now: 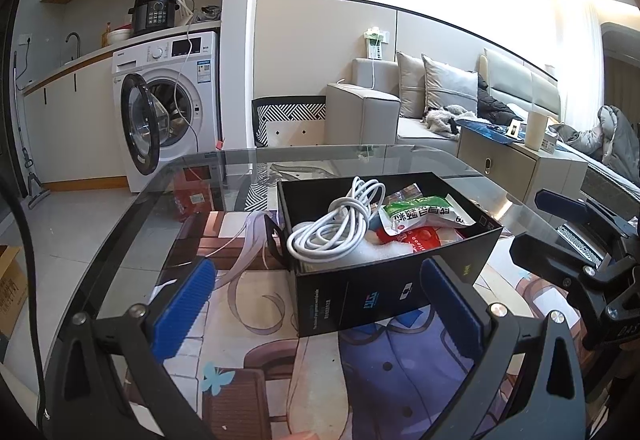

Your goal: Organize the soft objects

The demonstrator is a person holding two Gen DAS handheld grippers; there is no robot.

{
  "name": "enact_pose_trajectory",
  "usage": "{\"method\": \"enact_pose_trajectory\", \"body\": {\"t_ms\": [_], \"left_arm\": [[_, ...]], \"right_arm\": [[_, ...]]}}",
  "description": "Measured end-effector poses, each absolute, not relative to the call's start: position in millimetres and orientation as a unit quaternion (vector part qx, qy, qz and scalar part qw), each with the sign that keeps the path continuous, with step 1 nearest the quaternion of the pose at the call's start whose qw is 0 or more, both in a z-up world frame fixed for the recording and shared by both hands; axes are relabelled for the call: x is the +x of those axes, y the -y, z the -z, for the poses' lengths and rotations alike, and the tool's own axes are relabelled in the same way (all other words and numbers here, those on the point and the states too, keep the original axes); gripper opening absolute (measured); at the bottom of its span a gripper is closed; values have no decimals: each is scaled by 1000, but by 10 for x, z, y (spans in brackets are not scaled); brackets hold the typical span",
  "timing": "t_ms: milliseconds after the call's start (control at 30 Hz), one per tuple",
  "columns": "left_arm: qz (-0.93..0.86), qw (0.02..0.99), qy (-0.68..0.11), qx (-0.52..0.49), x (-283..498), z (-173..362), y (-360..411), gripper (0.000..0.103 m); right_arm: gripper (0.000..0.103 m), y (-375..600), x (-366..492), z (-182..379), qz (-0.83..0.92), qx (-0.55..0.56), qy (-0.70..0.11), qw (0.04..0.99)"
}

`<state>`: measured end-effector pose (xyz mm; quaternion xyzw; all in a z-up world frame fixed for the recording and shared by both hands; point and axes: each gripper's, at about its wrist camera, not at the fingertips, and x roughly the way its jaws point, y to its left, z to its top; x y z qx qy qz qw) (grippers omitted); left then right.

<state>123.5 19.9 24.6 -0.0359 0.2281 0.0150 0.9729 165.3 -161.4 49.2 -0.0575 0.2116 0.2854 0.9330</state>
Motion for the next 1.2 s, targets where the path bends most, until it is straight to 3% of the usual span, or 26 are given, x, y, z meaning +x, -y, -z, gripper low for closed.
{"method": "enact_pose_trajectory", "body": {"t_ms": [1200], "left_arm": [[-15, 973, -228, -38, 1217, -258, -186, 103]], "right_arm": [[103, 1607, 1619, -484, -288, -57, -208, 933]]}}
